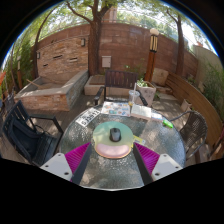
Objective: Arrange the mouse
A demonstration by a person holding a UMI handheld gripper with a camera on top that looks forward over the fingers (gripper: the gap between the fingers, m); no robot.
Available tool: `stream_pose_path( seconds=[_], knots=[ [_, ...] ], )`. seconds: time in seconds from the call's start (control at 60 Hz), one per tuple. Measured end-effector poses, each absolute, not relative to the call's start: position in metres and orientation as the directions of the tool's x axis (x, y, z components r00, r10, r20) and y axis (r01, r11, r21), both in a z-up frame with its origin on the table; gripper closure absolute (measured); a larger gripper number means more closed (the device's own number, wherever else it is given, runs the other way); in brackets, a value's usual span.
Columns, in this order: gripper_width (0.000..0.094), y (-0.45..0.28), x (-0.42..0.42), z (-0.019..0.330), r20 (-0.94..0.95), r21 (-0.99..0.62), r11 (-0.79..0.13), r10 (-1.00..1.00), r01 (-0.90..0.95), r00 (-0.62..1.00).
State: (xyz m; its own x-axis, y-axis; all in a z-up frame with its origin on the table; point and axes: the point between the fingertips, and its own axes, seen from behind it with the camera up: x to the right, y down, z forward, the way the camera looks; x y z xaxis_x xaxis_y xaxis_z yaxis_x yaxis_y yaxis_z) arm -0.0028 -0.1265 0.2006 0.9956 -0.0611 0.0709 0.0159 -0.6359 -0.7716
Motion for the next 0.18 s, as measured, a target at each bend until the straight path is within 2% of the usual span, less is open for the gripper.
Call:
stream_pose_path(
  seconds=[0.183],
  knots=[
    [0.0085, -0.14, 0.004, 0.201, 0.091, -0.77, -0.637, -0.064, 0.029, 0.994]
  ],
)
